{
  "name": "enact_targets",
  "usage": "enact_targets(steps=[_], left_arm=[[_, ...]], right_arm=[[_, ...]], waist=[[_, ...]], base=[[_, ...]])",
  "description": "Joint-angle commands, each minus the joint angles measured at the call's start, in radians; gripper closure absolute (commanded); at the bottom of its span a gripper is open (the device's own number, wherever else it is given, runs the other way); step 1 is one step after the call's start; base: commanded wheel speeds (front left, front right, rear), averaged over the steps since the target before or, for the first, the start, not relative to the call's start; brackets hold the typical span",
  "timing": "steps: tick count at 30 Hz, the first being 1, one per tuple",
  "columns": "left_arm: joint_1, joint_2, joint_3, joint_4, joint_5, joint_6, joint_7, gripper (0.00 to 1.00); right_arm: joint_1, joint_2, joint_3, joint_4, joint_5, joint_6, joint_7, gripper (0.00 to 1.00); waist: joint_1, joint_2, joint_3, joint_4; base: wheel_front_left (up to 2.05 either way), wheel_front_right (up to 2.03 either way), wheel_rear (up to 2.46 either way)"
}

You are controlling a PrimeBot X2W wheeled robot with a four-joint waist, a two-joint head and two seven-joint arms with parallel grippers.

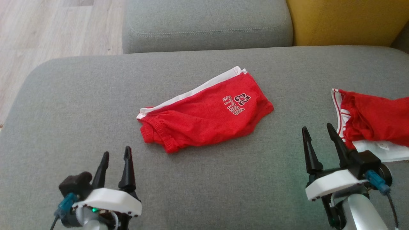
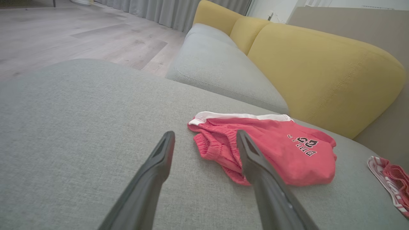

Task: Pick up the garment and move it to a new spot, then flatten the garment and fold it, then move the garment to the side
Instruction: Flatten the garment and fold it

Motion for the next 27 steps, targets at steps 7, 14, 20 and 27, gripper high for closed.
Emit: enact_targets(steps=[7, 14, 20, 27], left_arm=[[-0.065, -0.001, 0.024, -0.048, -0.008, -0.017, -0.012, 0.00], [-0.097, -0.001, -0.005, -0.048, -0.031, -0.012, -0.012, 0.00], [-0.130, -0.001, -0.048, -0.039, -0.049, -0.008, -0.012, 0.00], [-0.158, -0.001, -0.077, -0.027, -0.056, 0.011, -0.012, 0.00]], right_arm=[[-0.025, 0.022, 0.004, -0.081, 0.049, -0.001, 0.079, 0.00], [-0.094, 0.032, -0.013, -0.065, 0.300, -0.001, 0.233, 0.00], [-0.188, 0.033, -0.079, 0.024, 0.558, -0.001, 0.367, 0.00], [-0.308, 0.033, -0.169, 0.179, 0.590, -0.001, 0.445, 0.00]], waist=[[0.0001, -0.0001, 0.038, 0.031], [0.0001, -0.0001, 0.100, 0.077], [0.0001, -0.0001, 0.164, 0.147], [0.0001, -0.0001, 0.214, 0.220]], base=[[0.00, 0.00, 0.00], [0.00, 0.00, 0.00], [0.00, 0.00, 0.00], [0.00, 0.00, 0.00]])
